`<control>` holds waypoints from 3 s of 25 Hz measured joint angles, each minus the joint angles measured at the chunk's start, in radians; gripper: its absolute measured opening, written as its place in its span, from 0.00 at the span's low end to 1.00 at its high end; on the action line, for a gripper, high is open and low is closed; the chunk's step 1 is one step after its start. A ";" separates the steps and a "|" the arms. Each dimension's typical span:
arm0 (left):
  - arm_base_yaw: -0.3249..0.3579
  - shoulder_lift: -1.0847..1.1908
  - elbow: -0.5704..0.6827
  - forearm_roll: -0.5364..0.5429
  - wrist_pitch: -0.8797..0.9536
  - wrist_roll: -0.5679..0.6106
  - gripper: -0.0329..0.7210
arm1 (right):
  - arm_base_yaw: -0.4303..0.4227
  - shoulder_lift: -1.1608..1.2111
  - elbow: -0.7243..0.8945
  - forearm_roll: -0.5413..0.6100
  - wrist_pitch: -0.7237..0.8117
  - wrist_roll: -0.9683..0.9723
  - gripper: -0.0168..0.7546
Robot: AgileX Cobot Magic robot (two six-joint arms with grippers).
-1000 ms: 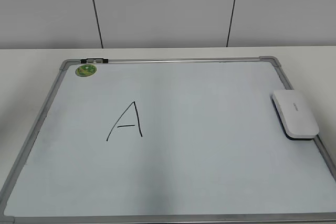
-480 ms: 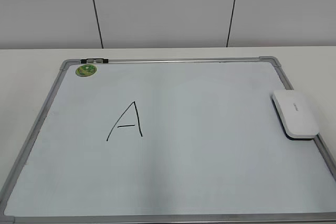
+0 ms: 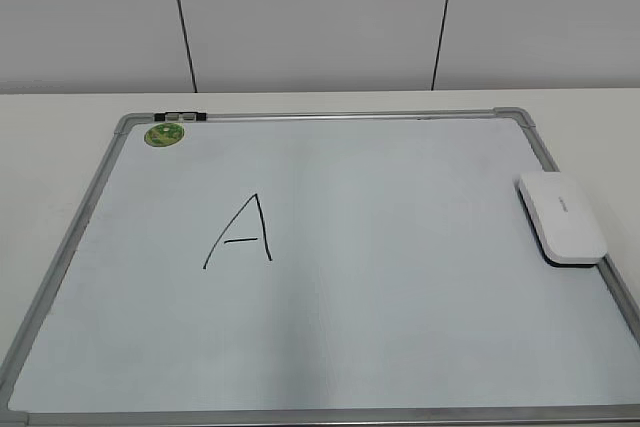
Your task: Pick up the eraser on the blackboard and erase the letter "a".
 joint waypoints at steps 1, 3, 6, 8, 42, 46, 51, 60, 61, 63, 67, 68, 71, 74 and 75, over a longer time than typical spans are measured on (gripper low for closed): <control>0.000 -0.015 0.016 0.002 -0.004 0.000 0.73 | 0.004 -0.006 0.000 -0.009 0.004 -0.002 0.70; 0.000 -0.034 0.040 0.002 -0.016 0.000 0.73 | 0.017 -0.010 0.000 -0.031 0.006 -0.011 0.70; -0.001 -0.046 0.050 0.002 -0.023 0.001 0.73 | 0.047 -0.011 0.006 -0.096 0.008 -0.017 0.70; -0.007 -0.048 0.050 0.002 -0.025 0.001 0.73 | 0.057 -0.011 0.016 -0.110 0.008 -0.022 0.70; -0.029 -0.069 0.058 -0.004 -0.021 0.001 0.73 | 0.061 -0.036 0.094 -0.031 0.002 -0.167 0.70; -0.029 -0.069 0.058 -0.005 -0.021 0.001 0.72 | 0.061 -0.036 0.094 -0.031 0.002 -0.167 0.70; 0.023 -0.130 0.058 -0.011 -0.021 0.001 0.72 | 0.053 -0.047 0.094 -0.031 0.002 -0.167 0.70; 0.174 -0.273 0.058 -0.011 -0.014 0.001 0.72 | -0.006 -0.237 0.094 -0.029 0.004 -0.167 0.70; 0.176 -0.274 0.059 -0.011 -0.014 0.001 0.72 | -0.012 -0.264 0.094 -0.029 0.004 -0.167 0.70; 0.176 -0.277 0.062 -0.011 -0.014 0.001 0.72 | -0.014 -0.301 0.097 -0.029 0.004 -0.167 0.70; 0.176 -0.277 0.063 -0.011 -0.014 0.001 0.72 | -0.014 -0.364 0.101 -0.029 0.008 -0.167 0.70; 0.176 -0.277 0.063 -0.011 -0.014 0.001 0.72 | -0.014 -0.386 0.101 -0.029 0.010 -0.167 0.70; 0.176 -0.277 0.063 -0.011 -0.014 0.001 0.72 | -0.014 -0.395 0.101 -0.029 0.010 -0.167 0.70; 0.176 -0.277 0.063 -0.011 -0.014 0.001 0.72 | -0.016 -0.395 0.101 -0.029 0.010 -0.167 0.70; 0.176 -0.277 0.063 -0.011 -0.014 0.001 0.72 | -0.016 -0.395 0.101 -0.029 0.010 -0.167 0.70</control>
